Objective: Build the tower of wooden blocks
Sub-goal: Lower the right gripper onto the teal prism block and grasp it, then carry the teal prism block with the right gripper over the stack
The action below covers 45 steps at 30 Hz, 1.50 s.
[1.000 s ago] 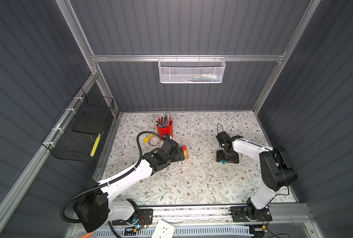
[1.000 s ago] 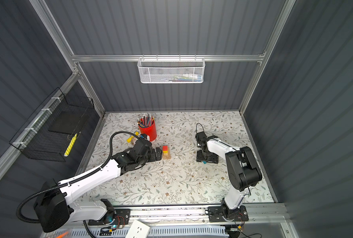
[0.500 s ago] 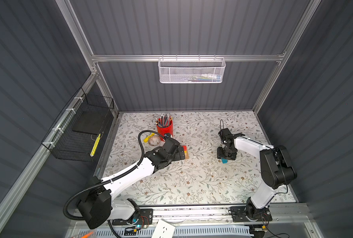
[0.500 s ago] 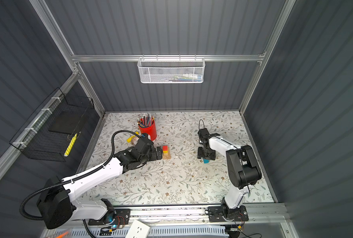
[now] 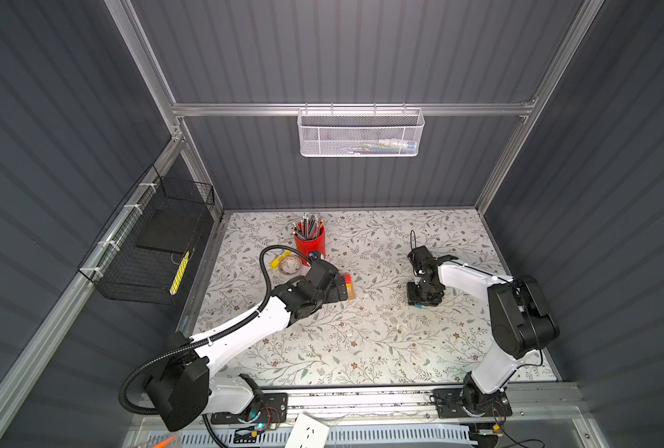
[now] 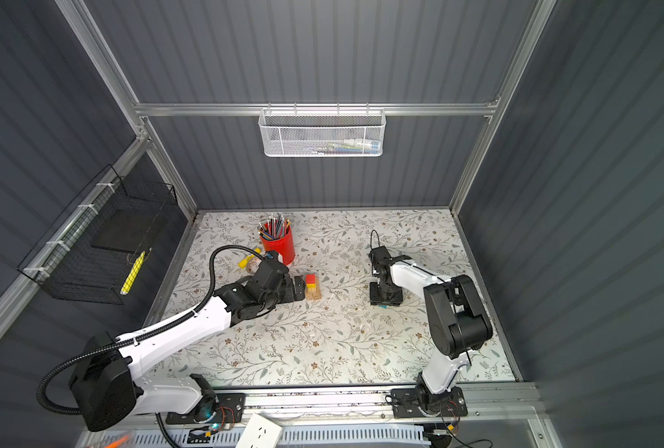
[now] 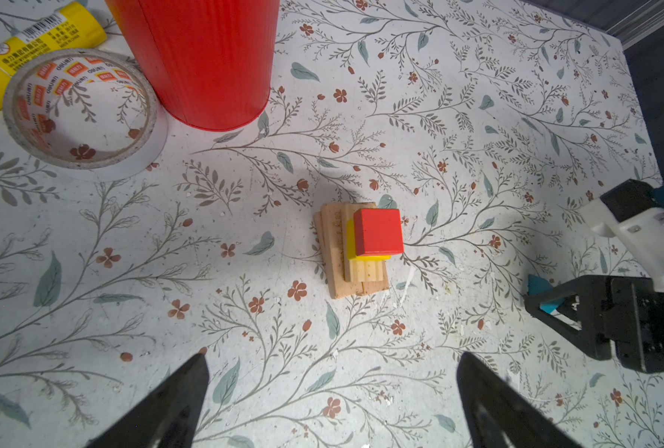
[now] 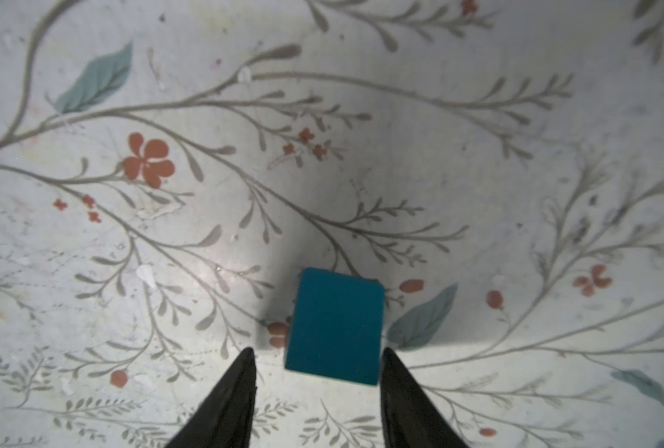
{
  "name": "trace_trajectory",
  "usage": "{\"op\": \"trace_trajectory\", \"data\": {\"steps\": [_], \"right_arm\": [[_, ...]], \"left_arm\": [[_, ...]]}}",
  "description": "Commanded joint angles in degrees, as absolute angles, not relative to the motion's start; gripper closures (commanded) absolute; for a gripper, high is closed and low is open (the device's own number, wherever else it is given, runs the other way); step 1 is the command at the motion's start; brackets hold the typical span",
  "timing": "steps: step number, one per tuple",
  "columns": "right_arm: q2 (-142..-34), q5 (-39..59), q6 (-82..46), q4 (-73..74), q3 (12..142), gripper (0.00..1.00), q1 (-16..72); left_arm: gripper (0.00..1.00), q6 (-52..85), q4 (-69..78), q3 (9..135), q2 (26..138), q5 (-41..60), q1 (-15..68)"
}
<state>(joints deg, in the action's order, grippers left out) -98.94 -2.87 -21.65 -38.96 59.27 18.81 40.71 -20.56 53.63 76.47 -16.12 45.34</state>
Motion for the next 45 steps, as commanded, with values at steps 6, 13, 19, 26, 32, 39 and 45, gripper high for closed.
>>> {"op": "trace_trajectory", "data": {"steps": [6,13,19,26,32,39,45], "right_arm": [[-100.69,-2.59,-27.05,-39.45,61.59,0.52,18.76],[-102.39,-2.59,-31.36,-39.91,61.87,0.55,18.94],[-102.39,-3.52,-30.45,-39.22,61.63,0.6,19.12],[-101.51,-4.01,-26.58,-39.67,62.86,0.64,19.55],[-98.31,-5.02,-24.25,-42.5,64.08,0.69,20.44],[-95.7,-4.42,-25.54,-50.4,70.63,0.68,26.53],[-98.71,-3.4,-30.49,-55.44,80.66,0.67,33.71]], "left_arm": [[0.0,39.89,-22.06,54.16,74.71,-17.49,45.61],[0.0,39.63,-22.32,54.15,74.53,-17.88,45.56],[0.0,39.46,-22.18,54.15,74.71,-18.0,45.56],[0.0,39.46,-22.02,54.48,74.88,-17.93,45.55],[0.0,39.5,-22.33,54.51,74.3,-18.27,45.52],[0.0,38.56,-24.11,53.51,70.96,-20.08,44.44],[0.0,38.06,-25.37,51.67,67.86,-17.93,40.62]]}}
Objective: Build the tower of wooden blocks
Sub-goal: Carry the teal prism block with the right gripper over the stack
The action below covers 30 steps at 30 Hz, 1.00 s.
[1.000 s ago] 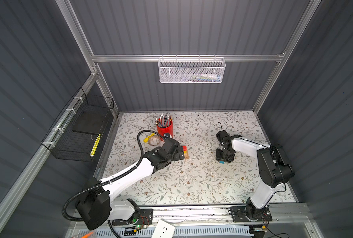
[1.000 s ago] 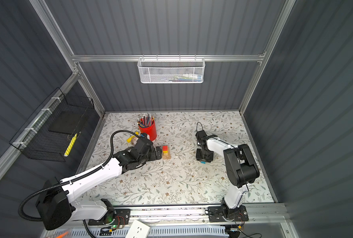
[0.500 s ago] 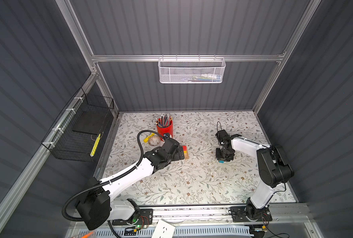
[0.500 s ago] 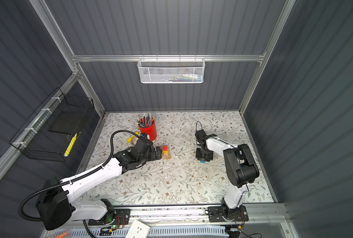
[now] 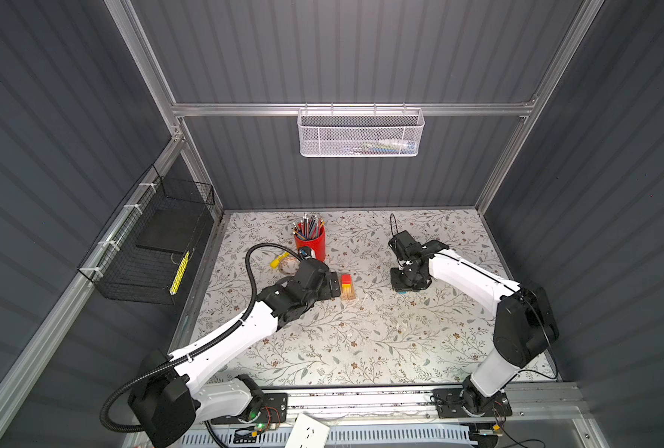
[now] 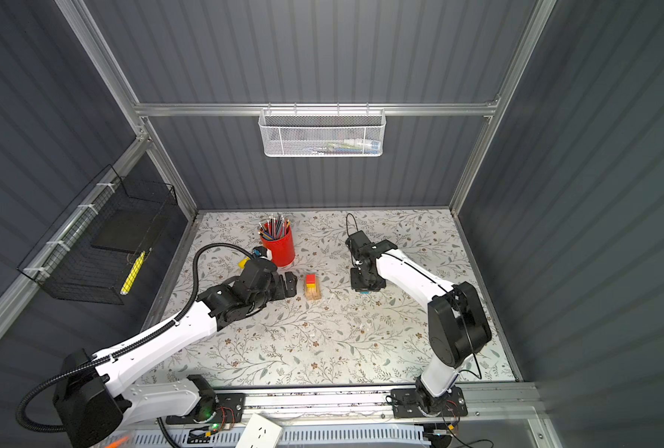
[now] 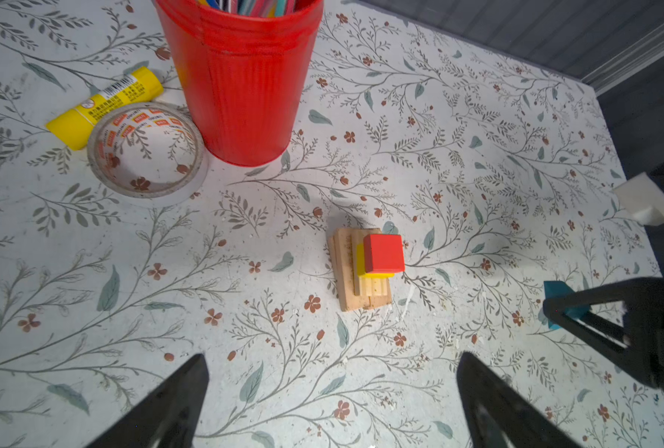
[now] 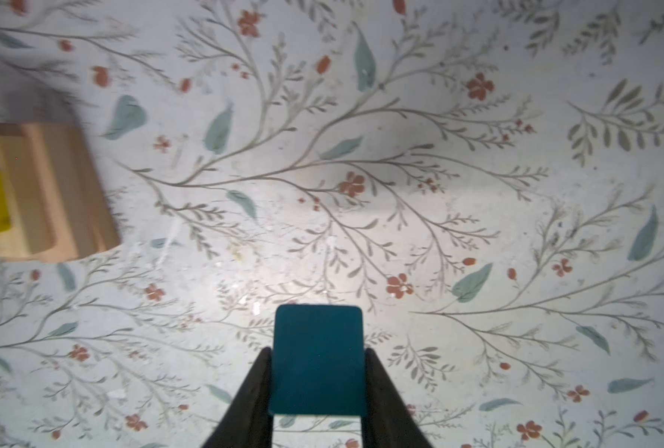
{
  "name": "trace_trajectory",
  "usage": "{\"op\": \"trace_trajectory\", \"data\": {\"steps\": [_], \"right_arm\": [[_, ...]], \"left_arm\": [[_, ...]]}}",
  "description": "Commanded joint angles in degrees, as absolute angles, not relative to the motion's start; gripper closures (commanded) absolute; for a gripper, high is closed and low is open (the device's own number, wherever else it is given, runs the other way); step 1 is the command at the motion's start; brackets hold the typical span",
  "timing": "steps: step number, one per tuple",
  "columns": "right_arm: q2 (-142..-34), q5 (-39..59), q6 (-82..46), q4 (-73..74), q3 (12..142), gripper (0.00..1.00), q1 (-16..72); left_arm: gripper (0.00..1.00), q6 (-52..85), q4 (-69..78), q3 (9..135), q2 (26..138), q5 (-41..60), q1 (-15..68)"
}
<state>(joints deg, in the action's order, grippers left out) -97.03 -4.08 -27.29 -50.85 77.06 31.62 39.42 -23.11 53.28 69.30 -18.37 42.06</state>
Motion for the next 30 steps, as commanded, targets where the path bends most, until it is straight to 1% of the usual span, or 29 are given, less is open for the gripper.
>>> {"op": "trace_trajectory", "data": {"steps": [1,7,13,21,30], "right_arm": [[-99.43,-3.09,-31.76,-56.15,82.77,0.67,34.92],[-107.27,-3.52,-36.01,-59.01,96.68,0.66,40.8],[-115.0,-3.64,-39.39,-58.7,105.85,0.66,43.73],[-121.03,-4.27,-41.09,-59.19,112.06,0.66,45.33],[-124.59,-6.02,-40.89,-61.14,115.3,0.65,46.36]], "left_arm": [[0.0,37.85,-25.31,51.22,67.41,-17.12,39.92],[0.0,38.08,-25.91,48.89,64.82,-15.33,36.39],[0.0,38.4,-28.21,48.25,63.2,-16.8,35.44],[0.0,40.17,-31.11,47.68,61.82,-19.99,35.2],[0.0,41.23,-32.16,47.54,61.79,-21.79,35.16]]}}
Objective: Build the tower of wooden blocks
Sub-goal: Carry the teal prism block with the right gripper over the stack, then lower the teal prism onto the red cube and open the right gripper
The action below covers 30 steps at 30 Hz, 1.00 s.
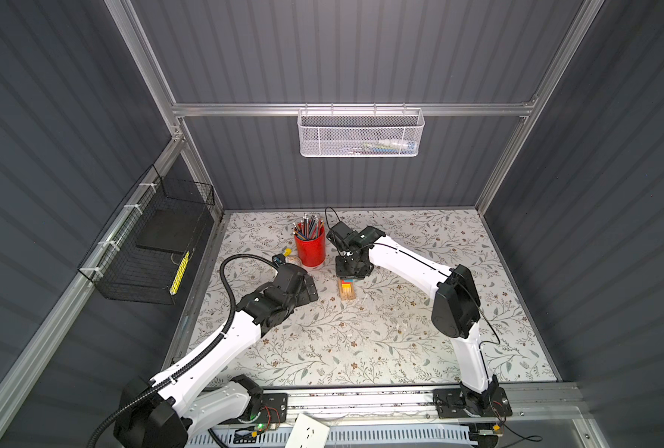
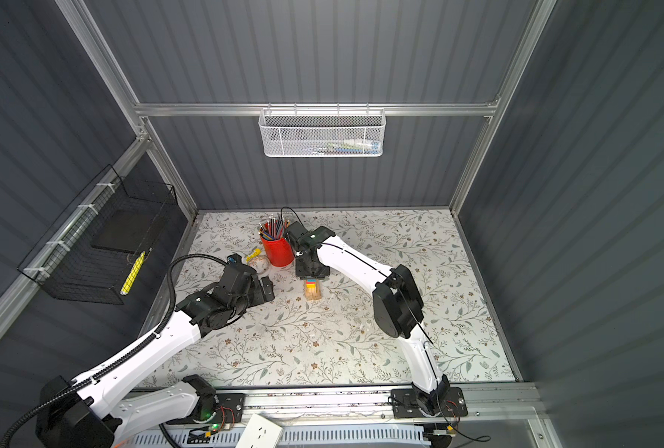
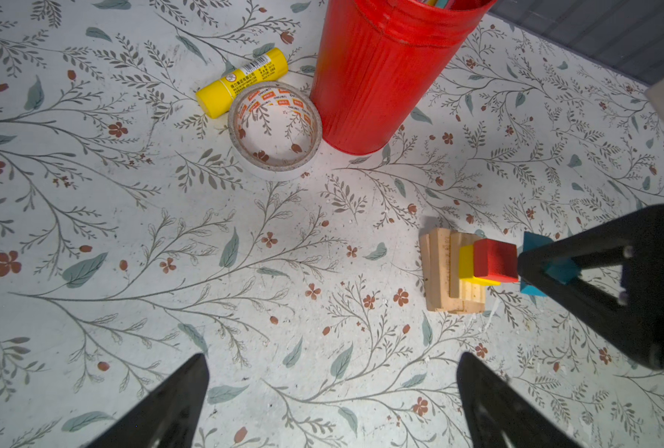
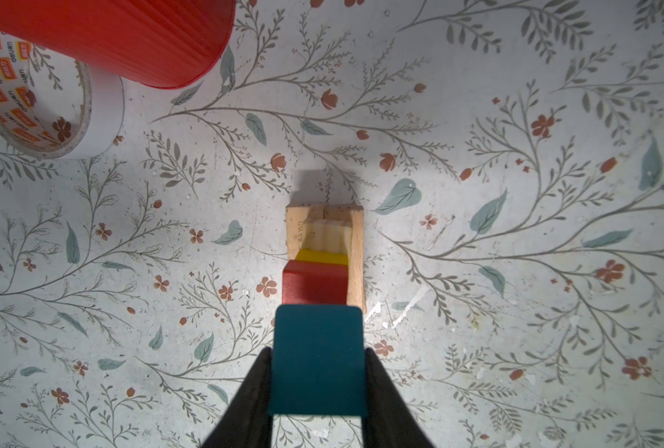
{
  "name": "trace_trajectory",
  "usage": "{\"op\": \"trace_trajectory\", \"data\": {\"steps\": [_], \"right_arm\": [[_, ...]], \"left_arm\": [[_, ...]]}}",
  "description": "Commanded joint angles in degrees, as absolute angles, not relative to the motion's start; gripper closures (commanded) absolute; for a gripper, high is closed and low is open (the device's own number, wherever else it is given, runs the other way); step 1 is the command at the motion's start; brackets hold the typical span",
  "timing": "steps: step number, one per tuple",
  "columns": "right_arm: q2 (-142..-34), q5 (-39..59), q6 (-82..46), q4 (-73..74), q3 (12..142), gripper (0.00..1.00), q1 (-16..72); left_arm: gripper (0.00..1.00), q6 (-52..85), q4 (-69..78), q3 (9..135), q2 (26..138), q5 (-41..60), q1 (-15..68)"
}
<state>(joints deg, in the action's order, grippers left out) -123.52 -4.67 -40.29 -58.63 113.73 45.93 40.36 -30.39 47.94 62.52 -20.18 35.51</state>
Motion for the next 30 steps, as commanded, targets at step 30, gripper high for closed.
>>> {"op": "trace_trajectory", "data": {"steps": [30], "right_arm": [[-130.14,-8.11,-39.02,-63.46,120.77,0.61,46.97]], "left_arm": [[0.0,41.56,-32.06,47.81,62.6,-21.98,35.16]]}}
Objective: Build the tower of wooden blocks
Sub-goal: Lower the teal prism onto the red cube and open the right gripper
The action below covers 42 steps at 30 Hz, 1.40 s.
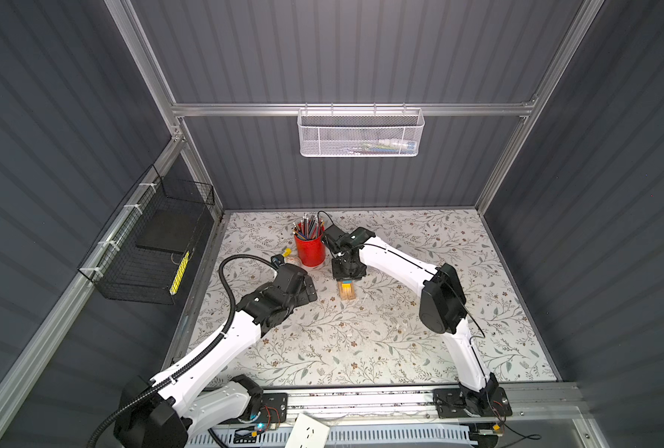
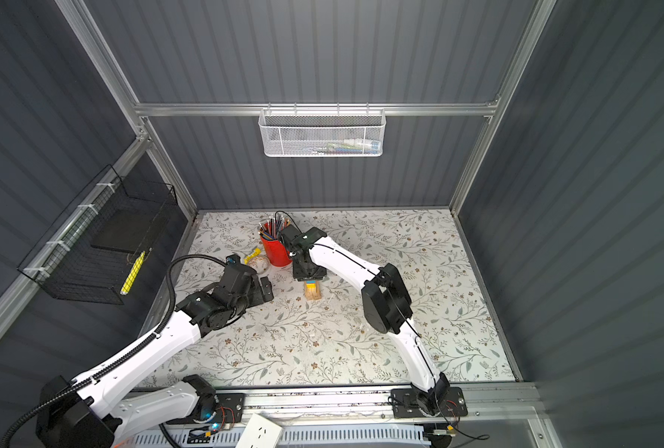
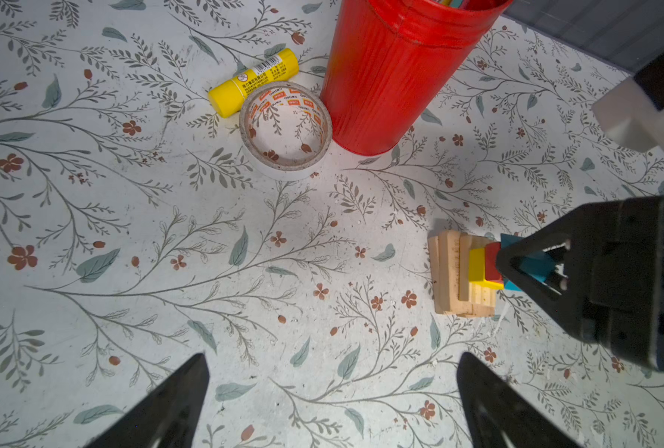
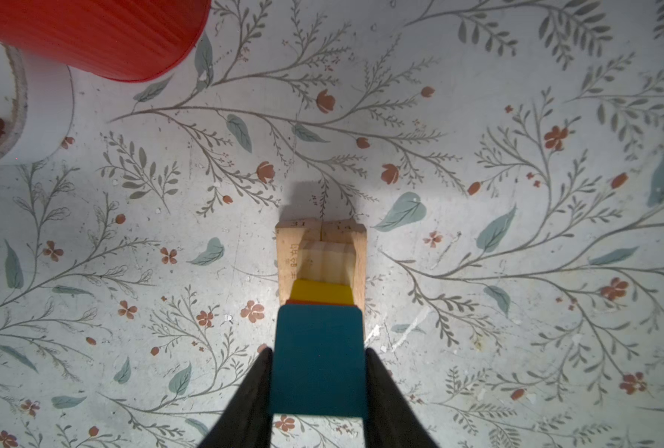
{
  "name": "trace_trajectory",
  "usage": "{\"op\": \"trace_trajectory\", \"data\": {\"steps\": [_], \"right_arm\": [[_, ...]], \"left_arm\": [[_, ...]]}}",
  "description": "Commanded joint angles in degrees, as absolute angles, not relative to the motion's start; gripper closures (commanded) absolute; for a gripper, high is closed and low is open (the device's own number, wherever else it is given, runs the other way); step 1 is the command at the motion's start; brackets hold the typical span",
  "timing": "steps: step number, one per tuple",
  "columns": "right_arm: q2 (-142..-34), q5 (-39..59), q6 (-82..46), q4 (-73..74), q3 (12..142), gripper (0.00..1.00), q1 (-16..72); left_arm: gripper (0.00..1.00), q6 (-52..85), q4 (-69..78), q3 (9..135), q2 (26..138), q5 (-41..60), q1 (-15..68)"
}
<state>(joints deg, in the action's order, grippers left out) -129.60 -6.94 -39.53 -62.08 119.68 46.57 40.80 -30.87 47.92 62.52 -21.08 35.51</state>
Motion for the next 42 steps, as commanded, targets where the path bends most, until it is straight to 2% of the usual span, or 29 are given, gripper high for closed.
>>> {"op": "trace_trajectory", "data": {"steps": [1,17,33,42], "right_arm": [[-130.17,-8.08,-39.02,-63.31,120.89,0.61,46.98],[-130.68,-8.35,-38.76,-65.5,123.27,0.54,46.93],[-130.72,-8.21,-38.58,-64.33,122.49,0.65,46.85],[-131.19,-7.87,-39.13,-64.15,123.58,0.65,46.23]], "left_arm": [[0.0,41.53,-32.02,47.86,62.68,-21.97,35.16],[0.0,41.51,-32.07,48.07,62.52,-21.88,35.16],[0.0,41.31,-31.95,48.15,62.41,-21.9,35.17],[0.0,41.31,-31.99,48.04,62.38,-21.88,35.16]]}}
